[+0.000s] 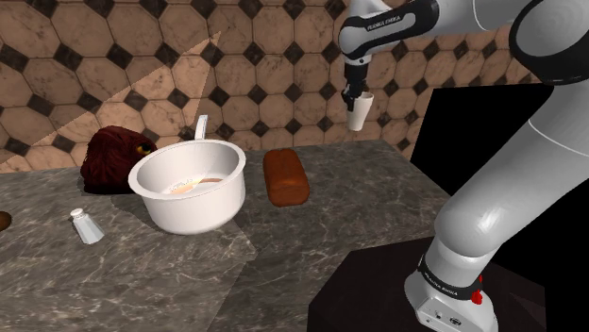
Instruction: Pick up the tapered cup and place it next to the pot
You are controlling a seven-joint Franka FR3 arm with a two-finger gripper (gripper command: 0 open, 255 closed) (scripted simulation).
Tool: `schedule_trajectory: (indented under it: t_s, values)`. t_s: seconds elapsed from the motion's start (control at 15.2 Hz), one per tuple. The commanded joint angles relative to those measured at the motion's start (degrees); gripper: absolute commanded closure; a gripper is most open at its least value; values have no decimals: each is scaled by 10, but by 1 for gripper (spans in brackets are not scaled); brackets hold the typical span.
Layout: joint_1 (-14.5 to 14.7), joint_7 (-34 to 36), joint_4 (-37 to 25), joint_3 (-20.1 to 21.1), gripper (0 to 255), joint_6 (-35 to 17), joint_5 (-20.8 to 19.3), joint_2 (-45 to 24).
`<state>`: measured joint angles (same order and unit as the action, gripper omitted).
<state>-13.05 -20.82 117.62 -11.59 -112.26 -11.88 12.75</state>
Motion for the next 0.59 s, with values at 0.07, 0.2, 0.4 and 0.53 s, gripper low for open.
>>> schedule_trajectory:
  t_s: [0.07, 0.2, 0.4, 0.53]
  values:
    - [1, -3, -23, 1, 255, 23, 2, 1]
    - [1, -6, -38, 2, 255, 38, 3, 1]
    - [2, -9, -62, 2, 255, 61, 4, 0]
    - [2, -12, -78, 3, 255, 76, 6, -2]
